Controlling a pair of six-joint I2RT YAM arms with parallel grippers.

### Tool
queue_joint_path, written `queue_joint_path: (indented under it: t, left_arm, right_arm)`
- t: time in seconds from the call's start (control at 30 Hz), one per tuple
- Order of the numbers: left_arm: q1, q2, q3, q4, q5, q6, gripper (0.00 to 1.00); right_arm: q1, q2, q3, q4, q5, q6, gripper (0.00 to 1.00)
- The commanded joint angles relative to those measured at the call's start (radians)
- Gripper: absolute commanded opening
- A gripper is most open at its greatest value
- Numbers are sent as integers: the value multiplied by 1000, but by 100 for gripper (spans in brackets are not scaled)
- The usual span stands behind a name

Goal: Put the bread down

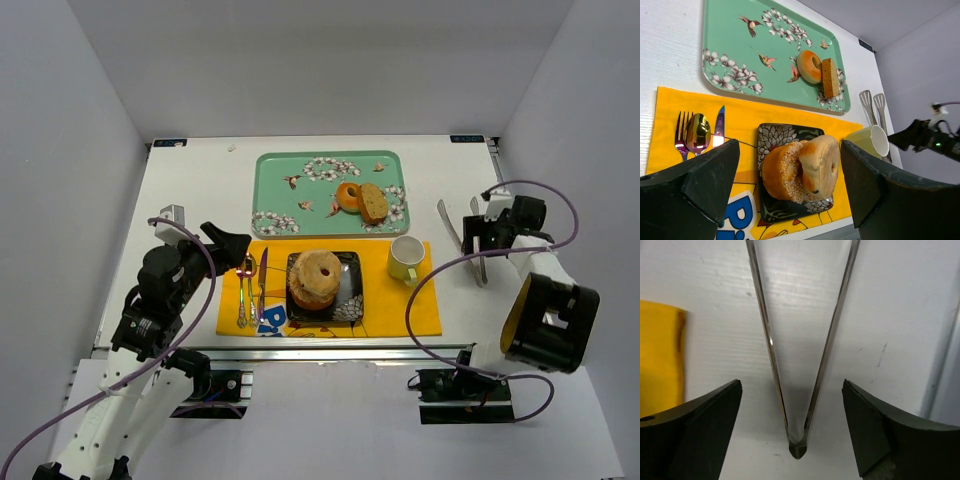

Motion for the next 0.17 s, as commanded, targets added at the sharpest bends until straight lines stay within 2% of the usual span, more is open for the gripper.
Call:
queue_joint_path:
  t: [0.0, 0.13]
  left_arm:
    - [-2, -3, 31, 1, 10, 10, 91]
    - [-2, -4, 35, 4, 16, 16, 91]
  right_arm:
    - [-7, -123, 104, -93, -71, -15, 88]
    - [4, -199, 162, -97, -124, 49, 89]
